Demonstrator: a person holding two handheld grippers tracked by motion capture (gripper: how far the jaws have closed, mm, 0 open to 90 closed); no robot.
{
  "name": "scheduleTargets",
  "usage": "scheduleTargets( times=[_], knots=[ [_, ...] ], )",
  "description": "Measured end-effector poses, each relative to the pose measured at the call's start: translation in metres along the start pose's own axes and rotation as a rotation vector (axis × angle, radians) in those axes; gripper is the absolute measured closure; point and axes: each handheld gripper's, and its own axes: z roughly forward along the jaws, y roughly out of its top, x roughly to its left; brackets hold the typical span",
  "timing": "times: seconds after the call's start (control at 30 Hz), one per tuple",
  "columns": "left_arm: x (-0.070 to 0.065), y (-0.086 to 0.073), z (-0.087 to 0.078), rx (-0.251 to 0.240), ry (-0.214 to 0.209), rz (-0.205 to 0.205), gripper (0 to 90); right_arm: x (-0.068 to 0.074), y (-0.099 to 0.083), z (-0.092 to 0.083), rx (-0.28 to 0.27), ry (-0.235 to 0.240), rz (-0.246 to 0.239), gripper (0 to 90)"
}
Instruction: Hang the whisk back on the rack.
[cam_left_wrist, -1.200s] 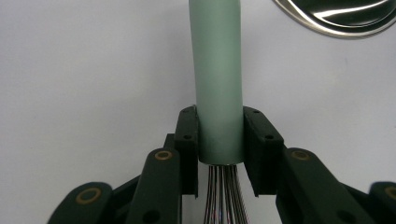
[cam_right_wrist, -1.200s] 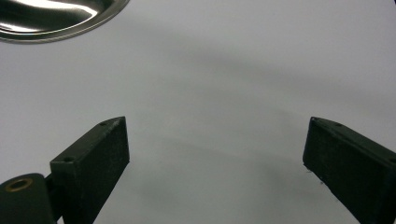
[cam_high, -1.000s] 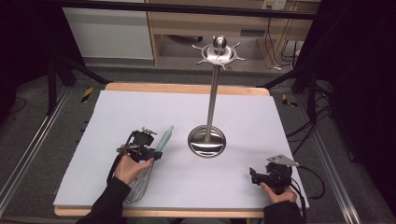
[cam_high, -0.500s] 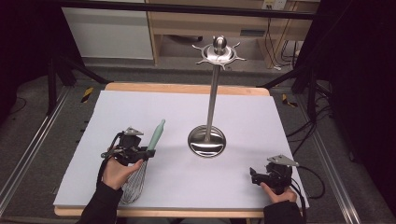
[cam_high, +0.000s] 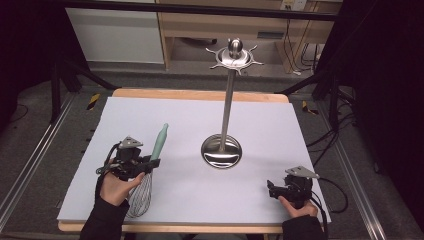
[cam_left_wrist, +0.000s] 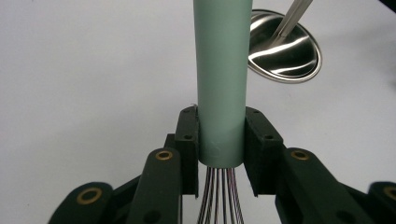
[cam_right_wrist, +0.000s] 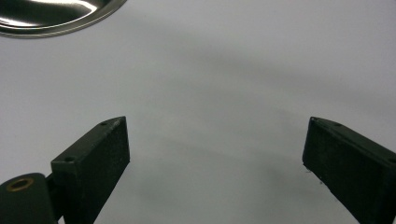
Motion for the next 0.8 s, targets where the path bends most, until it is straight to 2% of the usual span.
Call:
scheduleTargets(
  times=[0.03,0.07,0.17,0.8],
  knots=[
    [0.000,0.000,0.000,0.000,0.000,0.000,68.9,0.000,0.000,0.000,0.000,0.000,0.000,7.8],
    [0.000,0.000,-0.005,-0.029,-0.001,-0.009,68.9,0.000,0.000,0.000,-0.001,-0.001,0.001,7.8],
    [0.001,0.000,-0.010,-0.054,0.003,-0.008,68.9,0.000,0.000,0.000,-0.001,-0.001,-0.006,7.8],
    [0.001,0.002,-0.034,-0.192,0.008,0.000,69.0,0.000,0.000,0.000,0.001,0.000,-0.011,7.8]
  ],
)
